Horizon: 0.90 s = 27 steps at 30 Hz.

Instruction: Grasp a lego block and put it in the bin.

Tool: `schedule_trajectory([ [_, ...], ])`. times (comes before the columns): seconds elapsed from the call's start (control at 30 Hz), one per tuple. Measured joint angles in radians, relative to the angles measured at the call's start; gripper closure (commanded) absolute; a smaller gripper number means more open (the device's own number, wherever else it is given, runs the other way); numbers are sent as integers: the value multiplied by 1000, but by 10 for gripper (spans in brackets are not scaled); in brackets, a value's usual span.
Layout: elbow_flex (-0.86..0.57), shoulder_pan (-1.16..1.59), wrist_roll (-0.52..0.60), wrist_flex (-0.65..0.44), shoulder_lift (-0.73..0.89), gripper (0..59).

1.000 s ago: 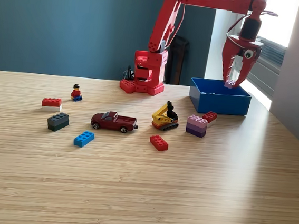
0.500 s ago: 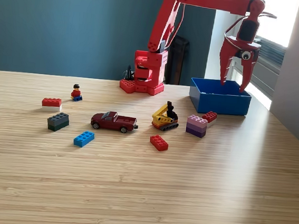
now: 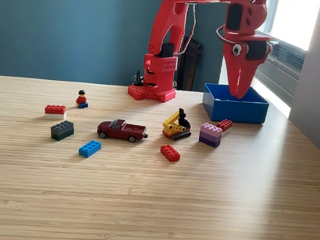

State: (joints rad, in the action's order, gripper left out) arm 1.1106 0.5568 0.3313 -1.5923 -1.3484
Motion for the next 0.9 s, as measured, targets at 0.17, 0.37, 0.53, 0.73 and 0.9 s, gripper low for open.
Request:
schedule_trajectory([
  [0.17, 0, -74, -14, 0, 0, 529],
  [0.37, 0, -87, -12, 0, 0, 529],
  [0.53, 0, -87, -12, 0, 0, 529],
  [0.73, 0, -87, -11, 0, 0, 529],
  [0.9, 0, -87, -2, 0, 0, 529],
])
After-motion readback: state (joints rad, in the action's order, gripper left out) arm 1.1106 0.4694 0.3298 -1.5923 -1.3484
